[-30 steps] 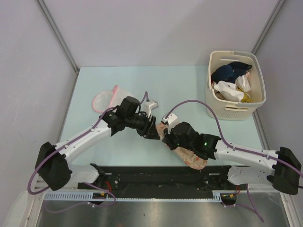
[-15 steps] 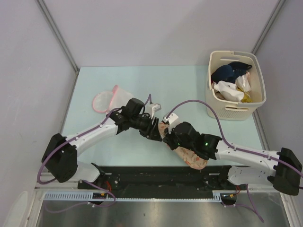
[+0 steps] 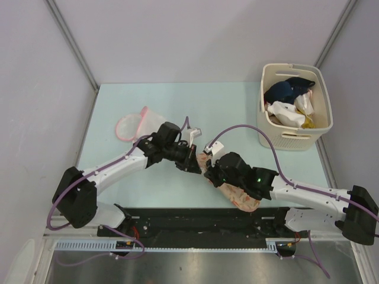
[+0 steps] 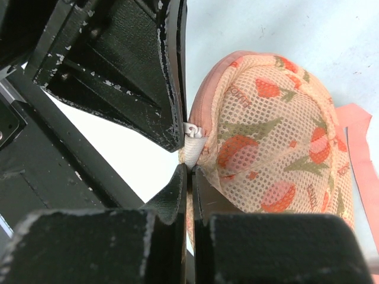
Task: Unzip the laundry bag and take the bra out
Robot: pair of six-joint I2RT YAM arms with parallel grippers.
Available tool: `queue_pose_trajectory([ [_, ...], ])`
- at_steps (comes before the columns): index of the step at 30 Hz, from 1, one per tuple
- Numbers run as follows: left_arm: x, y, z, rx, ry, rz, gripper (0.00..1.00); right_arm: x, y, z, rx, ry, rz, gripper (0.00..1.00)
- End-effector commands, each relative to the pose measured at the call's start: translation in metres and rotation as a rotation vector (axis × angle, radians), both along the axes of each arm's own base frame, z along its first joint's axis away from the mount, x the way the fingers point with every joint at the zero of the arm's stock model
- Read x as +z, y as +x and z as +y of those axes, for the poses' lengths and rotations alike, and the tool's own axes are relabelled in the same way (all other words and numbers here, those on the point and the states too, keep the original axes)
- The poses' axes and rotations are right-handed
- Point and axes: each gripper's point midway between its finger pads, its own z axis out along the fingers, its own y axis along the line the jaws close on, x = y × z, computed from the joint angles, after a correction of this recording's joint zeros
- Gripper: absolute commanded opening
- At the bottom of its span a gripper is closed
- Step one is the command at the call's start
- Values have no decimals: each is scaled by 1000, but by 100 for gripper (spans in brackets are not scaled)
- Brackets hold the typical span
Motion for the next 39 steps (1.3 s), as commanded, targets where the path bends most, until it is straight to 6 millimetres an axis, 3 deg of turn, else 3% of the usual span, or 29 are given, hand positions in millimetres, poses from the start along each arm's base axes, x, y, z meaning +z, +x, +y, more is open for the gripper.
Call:
queue_pose_trajectory([
  [1,16,1,-2,-37,-26,-59,2,7,5,4,2,21,-28,0],
  [7,18,8,15,-25,71,-120,0,-7,4,-8,-7,-29,-13,0],
  [11,21,18,33,6,96,-147,0,-14,4,-27,-28,-75,-13,0],
  [15,35,34,53,74,52,-166,0,-1,-2,-28,-5,-20,-29,0],
  [20,37,56,69,187,-8,-161,0,6,-12,-29,6,-9,-39,0],
  [28,54,73,72,276,-82,-178,0,49,-16,-44,-55,142,-80,0],
  [32,65,71,64,259,-145,-161,0,47,-12,-45,-71,130,-67,0],
  [36,75,66,62,260,-185,-154,0,53,-12,-34,-58,92,-67,49],
  [39,82,63,64,271,-193,-167,0,70,-10,-21,-53,84,-128,66],
])
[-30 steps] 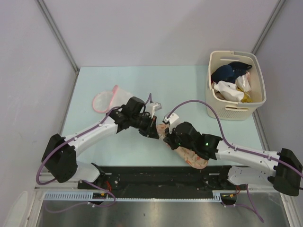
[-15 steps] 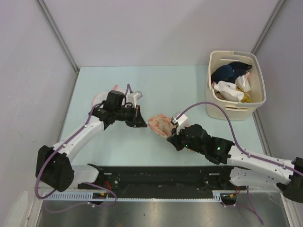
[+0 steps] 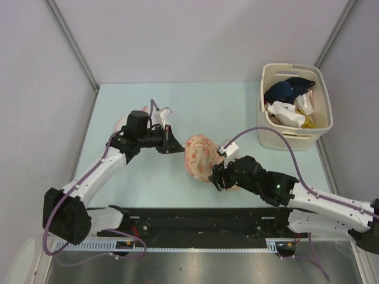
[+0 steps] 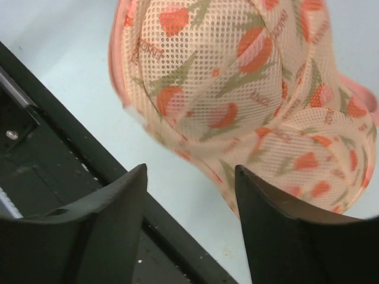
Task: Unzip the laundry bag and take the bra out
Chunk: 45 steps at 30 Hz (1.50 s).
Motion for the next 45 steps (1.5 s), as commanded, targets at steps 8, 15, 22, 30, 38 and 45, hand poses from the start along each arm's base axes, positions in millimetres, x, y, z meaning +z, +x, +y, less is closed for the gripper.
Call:
queue_pose_trajectory([
  [8,34,-9,6,24,-55,-76,0,62,17,52,-117,-4,-201,77],
  [15,35,-8,8,45,-41,-72,0,73,10,92,-231,-87,-380,87],
  [22,37,-8,8,47,-40,-76,0,79,25,103,-444,-224,-524,96],
  [30,41,-9,10,50,-33,-90,0,73,48,109,-510,-248,-531,45],
  [38,48,-2,15,71,0,-114,0,78,57,97,-383,-183,-423,0],
  [45,58,6,19,90,7,-149,0,112,37,91,-73,-11,-369,0],
])
